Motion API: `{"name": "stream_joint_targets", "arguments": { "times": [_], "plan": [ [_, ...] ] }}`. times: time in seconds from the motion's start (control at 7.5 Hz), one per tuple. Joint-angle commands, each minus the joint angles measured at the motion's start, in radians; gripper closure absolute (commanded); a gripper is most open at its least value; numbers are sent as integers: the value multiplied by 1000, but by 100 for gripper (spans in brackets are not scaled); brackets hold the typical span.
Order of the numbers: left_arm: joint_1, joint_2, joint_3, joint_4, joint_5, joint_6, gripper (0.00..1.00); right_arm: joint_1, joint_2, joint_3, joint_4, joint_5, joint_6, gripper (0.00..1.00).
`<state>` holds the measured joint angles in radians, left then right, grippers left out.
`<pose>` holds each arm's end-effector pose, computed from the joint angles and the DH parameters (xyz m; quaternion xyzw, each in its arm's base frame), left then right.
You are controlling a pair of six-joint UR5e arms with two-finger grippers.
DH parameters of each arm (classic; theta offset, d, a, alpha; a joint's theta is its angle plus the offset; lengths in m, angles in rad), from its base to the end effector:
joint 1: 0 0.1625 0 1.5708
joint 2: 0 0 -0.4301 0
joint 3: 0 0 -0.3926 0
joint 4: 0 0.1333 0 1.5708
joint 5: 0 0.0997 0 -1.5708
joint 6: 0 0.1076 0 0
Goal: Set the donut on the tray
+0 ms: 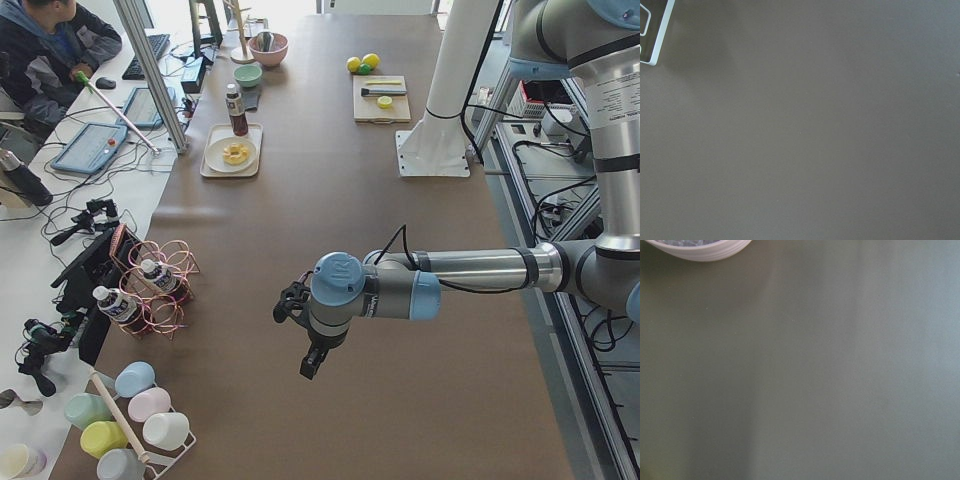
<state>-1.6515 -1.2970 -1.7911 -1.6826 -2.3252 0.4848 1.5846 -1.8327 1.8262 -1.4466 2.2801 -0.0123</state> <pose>-0.0900 -0.3738 0.6700 0.1287 0.3460 0.1970 0.9082 0.0686 -0.3889 0.6499 0.0597 -0.3459 -0.0197 0.9362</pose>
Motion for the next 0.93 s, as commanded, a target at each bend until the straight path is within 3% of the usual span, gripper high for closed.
{"name": "stream_joint_targets", "arguments": {
  "times": [0.0, 0.8],
  "plan": [
    [-7, 1, 16, -5, 0, 4, 3, 0, -4, 1, 0, 7, 0, 0],
    [-7, -10, 21, -6, -2, 5, 3, 2, -10, 2, 0, 10, -1, 0]
  ]
}}
